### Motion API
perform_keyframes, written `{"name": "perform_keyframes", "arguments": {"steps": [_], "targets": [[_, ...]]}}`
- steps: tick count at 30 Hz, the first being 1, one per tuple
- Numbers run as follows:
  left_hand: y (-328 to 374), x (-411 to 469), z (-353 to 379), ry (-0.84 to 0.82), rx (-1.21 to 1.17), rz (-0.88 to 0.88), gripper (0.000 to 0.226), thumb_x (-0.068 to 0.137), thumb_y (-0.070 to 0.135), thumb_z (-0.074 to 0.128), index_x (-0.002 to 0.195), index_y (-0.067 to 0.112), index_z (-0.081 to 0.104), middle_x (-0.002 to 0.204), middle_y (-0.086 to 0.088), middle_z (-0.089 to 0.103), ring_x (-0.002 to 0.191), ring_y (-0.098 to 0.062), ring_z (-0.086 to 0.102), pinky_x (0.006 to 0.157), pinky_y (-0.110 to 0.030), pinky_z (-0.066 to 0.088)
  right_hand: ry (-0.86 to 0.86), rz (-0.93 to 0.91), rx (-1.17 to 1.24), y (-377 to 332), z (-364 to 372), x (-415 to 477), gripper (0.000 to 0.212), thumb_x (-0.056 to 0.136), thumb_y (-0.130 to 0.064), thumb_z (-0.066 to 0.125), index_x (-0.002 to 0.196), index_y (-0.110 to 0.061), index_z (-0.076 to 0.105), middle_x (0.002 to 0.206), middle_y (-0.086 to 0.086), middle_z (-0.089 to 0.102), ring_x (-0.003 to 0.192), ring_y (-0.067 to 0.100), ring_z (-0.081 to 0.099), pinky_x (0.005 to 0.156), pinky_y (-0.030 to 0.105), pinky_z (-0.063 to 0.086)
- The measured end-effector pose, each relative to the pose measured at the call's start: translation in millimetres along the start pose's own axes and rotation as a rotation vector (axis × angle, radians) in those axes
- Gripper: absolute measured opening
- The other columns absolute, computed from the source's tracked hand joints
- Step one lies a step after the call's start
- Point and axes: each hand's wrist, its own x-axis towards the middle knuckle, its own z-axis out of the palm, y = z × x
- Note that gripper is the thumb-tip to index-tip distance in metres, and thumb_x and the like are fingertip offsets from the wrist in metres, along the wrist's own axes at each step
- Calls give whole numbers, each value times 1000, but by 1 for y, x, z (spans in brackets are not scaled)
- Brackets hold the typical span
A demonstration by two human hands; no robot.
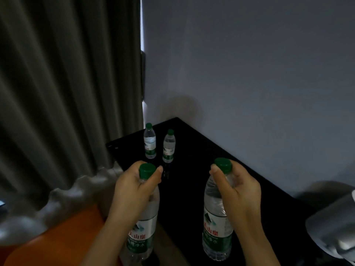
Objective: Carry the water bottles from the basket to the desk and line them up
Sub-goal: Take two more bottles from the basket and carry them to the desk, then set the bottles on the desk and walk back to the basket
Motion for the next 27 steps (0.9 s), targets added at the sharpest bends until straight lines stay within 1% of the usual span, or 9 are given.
{"name": "perform_keyframes", "arguments": {"steps": [4,7,9,11,14,18,21,24,27], "targets": [[-27,41,33,-15,10,-20,32,88,21,64,72,-7,56,64,-22,57,58,-29,57,51,-35,46,-30,-6,-2,31,5,44,4,84,-27,66,81,-25,68,74,-7,69,69,6,65,64,15,51],[-42,67,54,-34,3,-48,30,87,18,64,73,-8,56,66,-28,56,61,-33,54,50,-26,43,-59,24,20,50,6,75,5,82,-31,67,84,-27,68,77,-9,70,72,3,66,66,16,52],[-49,80,63,-36,21,-65,30,86,21,65,73,-6,58,65,-24,58,60,-31,56,51,-22,41,-74,48,33,63,9,92,5,81,-33,67,84,-28,68,78,-8,71,72,4,66,66,20,53],[-57,91,67,-17,88,-90,25,84,25,68,72,3,63,66,-12,63,60,-19,59,54,-19,42,-105,70,37,75,15,105,6,81,-33,67,84,-28,69,79,-6,71,75,6,67,69,27,55],[-72,104,69,23,82,-148,6,81,24,72,75,22,70,75,4,69,67,-6,64,59,-16,47,-175,99,43,87,26,118,17,78,-40,66,88,-26,70,84,-9,72,81,3,68,74,26,56],[-98,121,74,19,-13,-196,19,79,15,73,84,33,69,83,5,72,80,0,66,66,-7,48,-202,136,87,101,41,131,11,78,-30,70,87,-24,70,84,-8,73,81,4,68,73,20,53],[-117,141,77,-21,-13,-227,17,82,13,71,92,27,68,88,3,71,78,3,65,67,-5,47,-194,160,98,111,50,139,6,79,-20,73,84,-22,71,82,-4,72,78,9,69,70,18,53],[-133,159,78,-68,-16,-234,7,85,4,67,90,9,66,75,-16,62,56,2,56,52,-6,43,-180,180,82,116,57,144,7,79,-19,74,81,-24,70,80,-1,72,77,14,69,71,22,56],[-155,178,76,-81,26,-219,11,84,5,68,89,-4,64,75,-27,61,57,-3,55,51,-8,43,-172,207,44,124,66,149,5,79,-19,74,79,-20,69,78,0,71,75,14,69,69,19,54]]}}
